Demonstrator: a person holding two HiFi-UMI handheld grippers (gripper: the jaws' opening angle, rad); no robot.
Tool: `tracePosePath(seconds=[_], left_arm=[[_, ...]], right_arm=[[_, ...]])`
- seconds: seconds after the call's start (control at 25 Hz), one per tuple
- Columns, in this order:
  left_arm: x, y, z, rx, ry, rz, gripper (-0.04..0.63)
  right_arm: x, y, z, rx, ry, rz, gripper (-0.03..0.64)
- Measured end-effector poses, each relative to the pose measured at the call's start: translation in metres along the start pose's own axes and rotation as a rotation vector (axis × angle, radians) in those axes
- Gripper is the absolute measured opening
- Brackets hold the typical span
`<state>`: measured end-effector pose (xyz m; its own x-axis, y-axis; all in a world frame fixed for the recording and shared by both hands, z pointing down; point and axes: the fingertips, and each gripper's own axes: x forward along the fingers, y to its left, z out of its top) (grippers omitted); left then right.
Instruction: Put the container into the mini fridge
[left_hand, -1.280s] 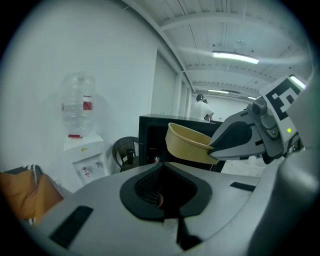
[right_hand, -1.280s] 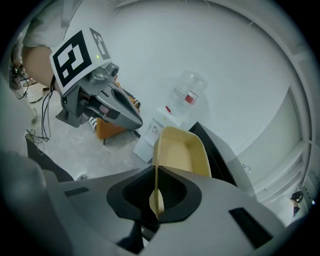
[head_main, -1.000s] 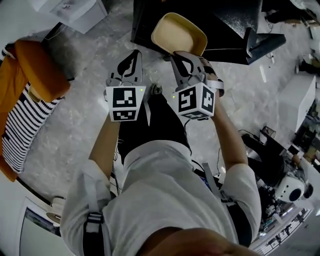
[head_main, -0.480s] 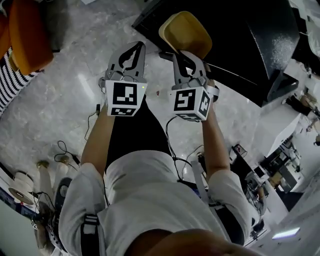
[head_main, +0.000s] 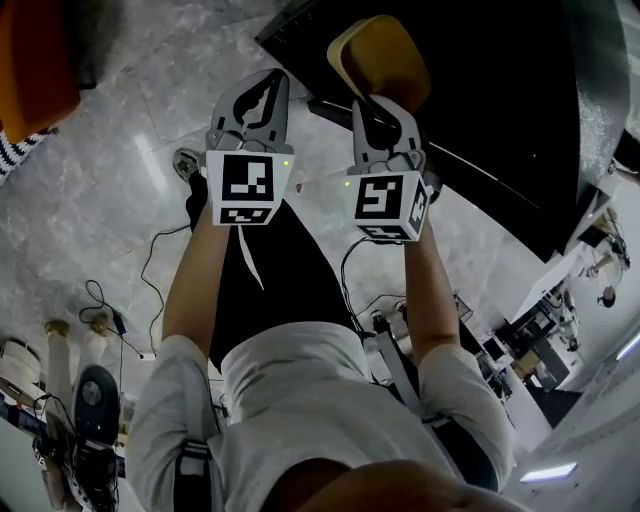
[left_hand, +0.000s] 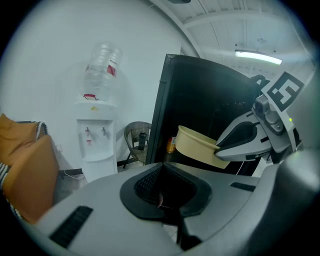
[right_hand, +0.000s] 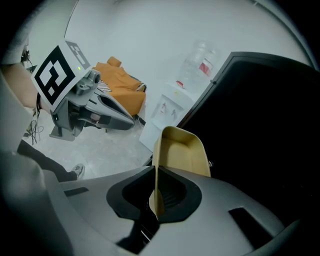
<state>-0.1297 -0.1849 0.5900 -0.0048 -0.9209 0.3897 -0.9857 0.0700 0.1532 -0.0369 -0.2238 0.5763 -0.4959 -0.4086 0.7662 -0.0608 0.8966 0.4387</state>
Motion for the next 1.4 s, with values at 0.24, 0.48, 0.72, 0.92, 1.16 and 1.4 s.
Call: tracePosePath(seconds=[0.24, 0.48, 0.72, 0.92, 1.16, 1.4], left_arm=[[0.023, -0.001, -0.028, -0.067, -0.03, 0.026, 0.012], [0.039, -0.003, -0.063, -0.097, -0.017, 0.035, 0.012], [0.06, -0.002, -0.083, -0.121, -0.004, 0.028, 0.012], [0.067, 0.0, -0.092, -0.159, 0.01, 0.036, 0.012], [0.073, -0.01, -0.106, -0.204, 0.039, 0.022, 0.012], [0.088, -0.017, -0.108, -0.267, 0.039, 0.015, 0.012]], right_arm=[[0.03, 0.005, -0.009, -0.016, -0.019, -0.019, 0.049], [0.06, 0.005, -0.024, -0.029, -0.009, -0.026, 0.051], [0.081, -0.002, -0.043, -0.062, 0.029, -0.056, 0.051], [0.097, -0.011, -0.057, -0.054, 0.054, -0.054, 0.051], [0.111, -0.02, -0.073, -0.072, 0.103, -0.049, 0.051], [0.12, -0.025, -0.077, -0.105, 0.118, -0.048, 0.051]])
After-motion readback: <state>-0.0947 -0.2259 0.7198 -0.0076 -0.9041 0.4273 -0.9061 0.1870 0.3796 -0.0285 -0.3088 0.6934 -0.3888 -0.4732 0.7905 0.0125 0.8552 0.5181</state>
